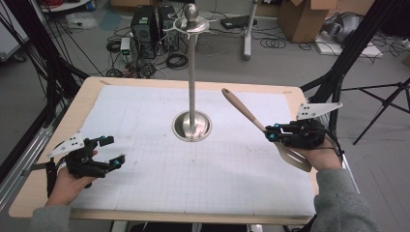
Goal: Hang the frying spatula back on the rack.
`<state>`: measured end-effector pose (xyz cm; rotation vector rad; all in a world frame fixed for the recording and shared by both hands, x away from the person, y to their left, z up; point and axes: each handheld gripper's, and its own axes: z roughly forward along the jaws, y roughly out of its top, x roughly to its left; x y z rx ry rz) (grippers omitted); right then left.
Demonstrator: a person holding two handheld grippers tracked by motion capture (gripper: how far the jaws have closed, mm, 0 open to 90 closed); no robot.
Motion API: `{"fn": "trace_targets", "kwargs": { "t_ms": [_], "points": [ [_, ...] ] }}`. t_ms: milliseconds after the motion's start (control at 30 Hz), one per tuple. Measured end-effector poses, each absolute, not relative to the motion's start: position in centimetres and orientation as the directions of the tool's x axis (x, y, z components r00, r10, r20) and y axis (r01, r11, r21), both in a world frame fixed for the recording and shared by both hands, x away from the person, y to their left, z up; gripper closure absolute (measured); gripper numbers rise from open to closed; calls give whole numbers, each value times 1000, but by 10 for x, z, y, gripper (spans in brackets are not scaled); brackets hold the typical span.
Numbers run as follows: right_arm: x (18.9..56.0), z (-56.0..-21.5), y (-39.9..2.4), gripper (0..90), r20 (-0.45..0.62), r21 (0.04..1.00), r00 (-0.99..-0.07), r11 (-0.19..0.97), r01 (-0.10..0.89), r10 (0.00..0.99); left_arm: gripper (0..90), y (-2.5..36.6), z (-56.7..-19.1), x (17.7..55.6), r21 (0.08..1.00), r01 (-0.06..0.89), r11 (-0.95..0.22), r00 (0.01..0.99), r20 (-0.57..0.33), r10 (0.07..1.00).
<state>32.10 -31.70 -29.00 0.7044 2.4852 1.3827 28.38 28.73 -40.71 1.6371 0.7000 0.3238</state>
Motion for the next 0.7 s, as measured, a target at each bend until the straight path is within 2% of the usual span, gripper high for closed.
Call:
{"fn": "trace_targets", "kwargs": {
  "t_ms": [700],
  "points": [
    [337,-239,-309,780,12,878,-862,407,251,506,54,287,-407,283,965,257,-53,783,-175,597]
  ]
}}
